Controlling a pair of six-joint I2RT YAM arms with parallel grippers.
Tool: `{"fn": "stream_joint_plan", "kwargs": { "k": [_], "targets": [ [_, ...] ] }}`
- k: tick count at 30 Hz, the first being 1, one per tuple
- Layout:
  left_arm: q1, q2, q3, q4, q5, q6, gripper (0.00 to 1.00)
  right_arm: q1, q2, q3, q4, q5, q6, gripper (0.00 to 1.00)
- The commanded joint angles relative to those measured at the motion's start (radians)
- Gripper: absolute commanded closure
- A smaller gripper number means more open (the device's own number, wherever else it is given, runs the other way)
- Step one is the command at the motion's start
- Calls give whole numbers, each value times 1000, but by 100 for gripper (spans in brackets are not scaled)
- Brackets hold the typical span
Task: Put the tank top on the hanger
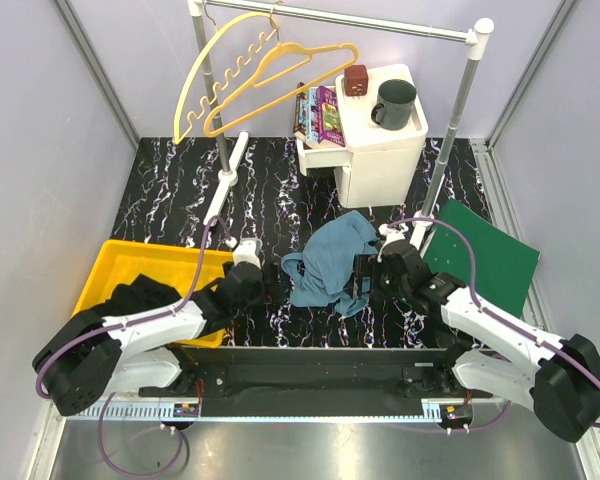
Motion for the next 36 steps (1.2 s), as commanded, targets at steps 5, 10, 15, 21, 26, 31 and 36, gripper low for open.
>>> {"fn": "stream_joint_plan", "kwargs": {
  "k": [5, 10, 15, 21, 26, 31, 36],
  "targets": [
    [-65, 7, 101, 0, -100, 104, 1, 67, 112, -3, 59, 9, 45, 11],
    [-86, 115, 90, 228, 85, 92, 1, 75, 179, 13, 106, 0, 47, 28],
    [-85, 280, 122, 320, 170, 51, 8, 75, 206, 32, 105, 5, 33, 55],
    [-85, 363, 121, 432, 253, 8, 65, 73, 173, 47, 83, 43, 11, 97],
    [-85, 239, 174, 292, 242, 32, 100, 73, 107, 148, -41, 161, -54, 100],
    [-83, -28, 317, -9, 218, 81, 93, 75, -6, 274, -223, 300, -142, 100],
    [-74, -265, 303, -108, 219, 60, 92, 73, -118, 357, -291, 377, -176, 100]
  ]
}}
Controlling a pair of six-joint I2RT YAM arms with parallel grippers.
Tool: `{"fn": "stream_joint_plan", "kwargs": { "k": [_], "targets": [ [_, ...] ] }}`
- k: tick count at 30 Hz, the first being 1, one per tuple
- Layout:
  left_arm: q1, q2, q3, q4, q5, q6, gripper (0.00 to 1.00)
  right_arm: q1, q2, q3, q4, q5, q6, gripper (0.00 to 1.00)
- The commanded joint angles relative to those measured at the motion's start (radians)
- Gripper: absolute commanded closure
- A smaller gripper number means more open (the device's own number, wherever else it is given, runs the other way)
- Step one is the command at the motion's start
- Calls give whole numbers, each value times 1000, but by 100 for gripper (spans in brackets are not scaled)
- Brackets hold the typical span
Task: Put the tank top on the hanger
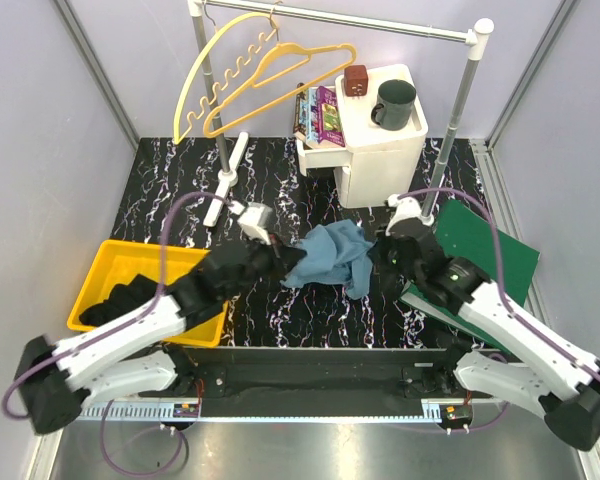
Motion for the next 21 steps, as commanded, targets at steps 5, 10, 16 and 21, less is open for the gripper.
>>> {"fn": "stream_joint_plan", "kwargs": {
  "k": [5, 10, 16, 21],
  "targets": [
    [138, -110, 22, -5, 90, 2, 80, 4, -104, 66, -30, 116, -69, 100],
    [341, 85, 86, -1, 141, 5, 22, -6, 37, 49, 21, 136, -72, 100],
    [327, 77, -27, 25, 109, 51, 13, -19, 116, 4, 79, 136, -51, 100],
    [323, 67, -141, 104, 152, 59, 15, -50, 202, 9, 99, 128, -49, 95]
  ]
}}
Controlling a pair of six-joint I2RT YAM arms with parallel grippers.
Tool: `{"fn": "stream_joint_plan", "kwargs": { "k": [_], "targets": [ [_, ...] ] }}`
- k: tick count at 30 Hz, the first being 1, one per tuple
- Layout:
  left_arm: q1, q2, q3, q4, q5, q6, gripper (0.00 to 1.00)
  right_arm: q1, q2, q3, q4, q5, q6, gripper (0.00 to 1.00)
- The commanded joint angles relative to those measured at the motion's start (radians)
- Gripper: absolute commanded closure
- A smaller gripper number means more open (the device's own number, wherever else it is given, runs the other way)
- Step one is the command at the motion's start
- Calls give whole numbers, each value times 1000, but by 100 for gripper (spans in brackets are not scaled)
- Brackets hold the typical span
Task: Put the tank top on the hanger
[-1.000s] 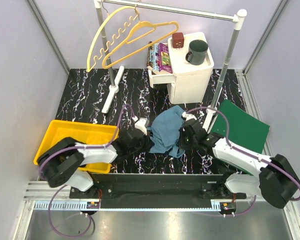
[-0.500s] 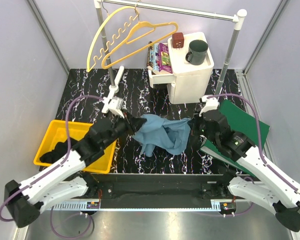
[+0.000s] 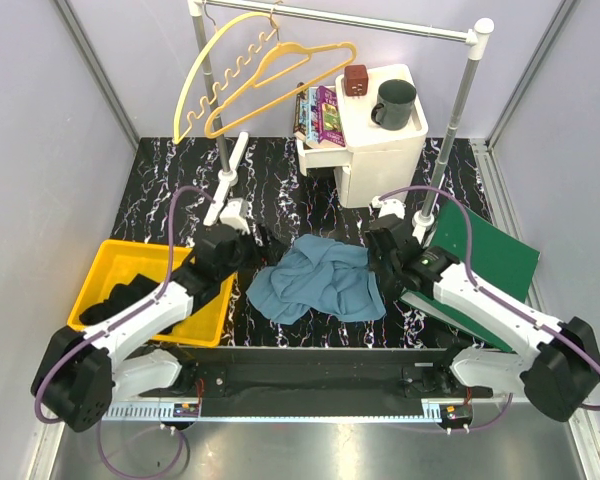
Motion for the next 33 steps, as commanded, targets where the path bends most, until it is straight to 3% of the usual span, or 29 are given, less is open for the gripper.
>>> {"fn": "stream_joint_plan", "kwargs": {
  "k": [1, 4, 9, 10, 11, 17, 26, 28, 33],
  "targets": [
    [-6, 29, -76, 122, 55, 33, 16, -31, 62, 13, 76, 25, 6, 94],
    [-21, 102, -81, 137, 49, 44, 18, -34, 83, 7, 93, -15, 24, 80],
    [-35, 154, -107, 227, 48, 49, 18, -34, 77, -3, 119, -107, 38, 33],
    [-37, 168, -107, 250, 48, 56, 17, -34, 76, -3, 117, -122, 34, 20],
    [-37, 177, -106, 260, 55, 61, 17, -34, 74, -3, 114, -138, 32, 16],
    [-46, 248, -96, 312, 85, 56, 21, -34, 39, -26, 117, -256, 29, 2],
    [-118, 320, -110, 404, 100, 110, 28, -34, -28, -69, 117, -294, 24, 1],
    [-121, 341, -112, 390, 95, 95, 36, -34, -38, -53, 116, -302, 18, 1],
    [-130, 276, -176, 392, 103, 33, 40, -34, -53, -16, 117, -305, -5, 1]
  ]
}}
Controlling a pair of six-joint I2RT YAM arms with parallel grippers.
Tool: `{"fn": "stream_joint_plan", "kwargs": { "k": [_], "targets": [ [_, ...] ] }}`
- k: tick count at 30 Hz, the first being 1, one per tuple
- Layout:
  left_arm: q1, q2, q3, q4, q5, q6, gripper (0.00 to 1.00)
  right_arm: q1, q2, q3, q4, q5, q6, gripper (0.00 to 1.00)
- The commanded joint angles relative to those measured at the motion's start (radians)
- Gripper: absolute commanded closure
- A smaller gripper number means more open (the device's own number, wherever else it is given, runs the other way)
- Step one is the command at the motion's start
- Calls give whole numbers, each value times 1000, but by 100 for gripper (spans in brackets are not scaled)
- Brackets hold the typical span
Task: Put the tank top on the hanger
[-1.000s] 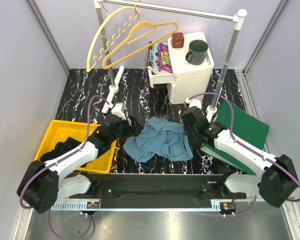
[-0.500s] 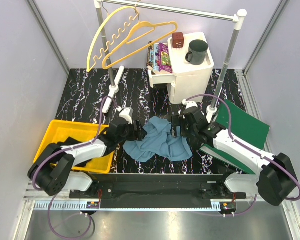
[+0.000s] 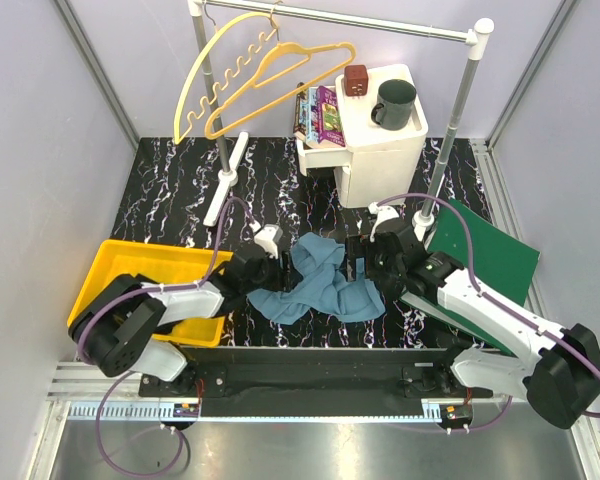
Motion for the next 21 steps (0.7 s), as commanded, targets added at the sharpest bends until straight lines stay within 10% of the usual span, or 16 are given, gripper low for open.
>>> {"fn": "stream_joint_plan", "kwargs": {
  "k": [1, 14, 21],
  "targets": [
    [-12, -65, -60, 77, 55, -47, 40, -1, -28, 55, 33, -25, -33, 1],
    [-33, -552, 216, -527, -298, 233, 3, 0, -24, 81, 31, -51, -43, 0],
    [43, -432, 598, -611, -359, 450, 1, -4, -21, 90, 30, -74, -30, 0]
  ]
}}
